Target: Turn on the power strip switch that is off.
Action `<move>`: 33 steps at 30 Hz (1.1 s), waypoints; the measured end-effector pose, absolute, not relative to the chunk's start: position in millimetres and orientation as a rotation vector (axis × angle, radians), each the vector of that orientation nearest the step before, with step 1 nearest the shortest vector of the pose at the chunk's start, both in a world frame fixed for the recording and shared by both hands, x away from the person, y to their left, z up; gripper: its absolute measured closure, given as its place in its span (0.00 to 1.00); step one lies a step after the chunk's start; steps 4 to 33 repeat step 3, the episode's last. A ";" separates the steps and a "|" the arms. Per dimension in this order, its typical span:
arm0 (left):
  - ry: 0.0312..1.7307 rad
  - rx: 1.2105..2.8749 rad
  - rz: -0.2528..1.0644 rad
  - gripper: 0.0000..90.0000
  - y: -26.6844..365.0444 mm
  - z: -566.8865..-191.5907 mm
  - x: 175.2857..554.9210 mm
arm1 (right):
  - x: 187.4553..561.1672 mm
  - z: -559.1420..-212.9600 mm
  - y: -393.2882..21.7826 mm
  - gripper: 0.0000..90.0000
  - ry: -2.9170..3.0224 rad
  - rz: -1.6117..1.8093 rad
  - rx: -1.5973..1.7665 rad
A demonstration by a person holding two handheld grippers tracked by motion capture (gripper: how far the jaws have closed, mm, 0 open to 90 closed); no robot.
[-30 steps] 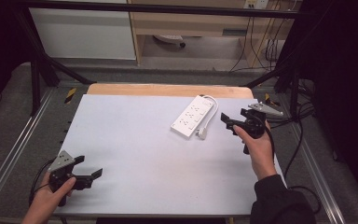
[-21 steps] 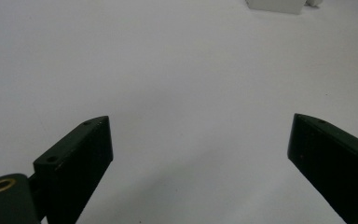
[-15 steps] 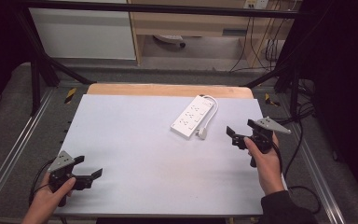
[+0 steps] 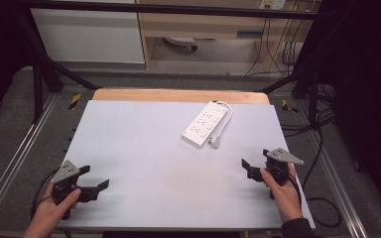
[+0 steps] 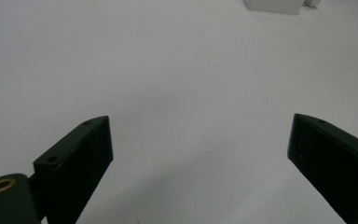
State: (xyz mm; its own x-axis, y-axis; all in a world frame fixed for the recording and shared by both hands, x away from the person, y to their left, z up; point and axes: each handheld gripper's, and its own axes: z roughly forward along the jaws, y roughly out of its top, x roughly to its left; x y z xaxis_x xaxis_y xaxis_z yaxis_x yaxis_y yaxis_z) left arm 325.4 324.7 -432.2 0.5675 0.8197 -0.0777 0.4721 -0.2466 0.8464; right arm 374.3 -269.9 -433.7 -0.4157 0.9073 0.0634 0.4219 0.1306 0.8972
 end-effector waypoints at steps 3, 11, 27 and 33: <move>1.041 1.895 0.485 0.08 324.4 -431.4 324.8 | 372.0 -441.6 -269.1 0.06 1.955 1.193 1.297; 1.041 1.895 0.485 0.08 324.4 -431.4 324.8 | 372.0 -441.6 -269.1 0.06 1.955 1.193 1.297; 1.041 1.895 0.485 0.08 324.4 -431.4 324.8 | 372.0 -441.6 -269.1 0.06 1.955 1.193 1.297; 1.041 1.895 0.485 0.08 324.4 -431.4 324.8 | 372.0 -441.6 -269.1 0.06 1.955 1.193 1.297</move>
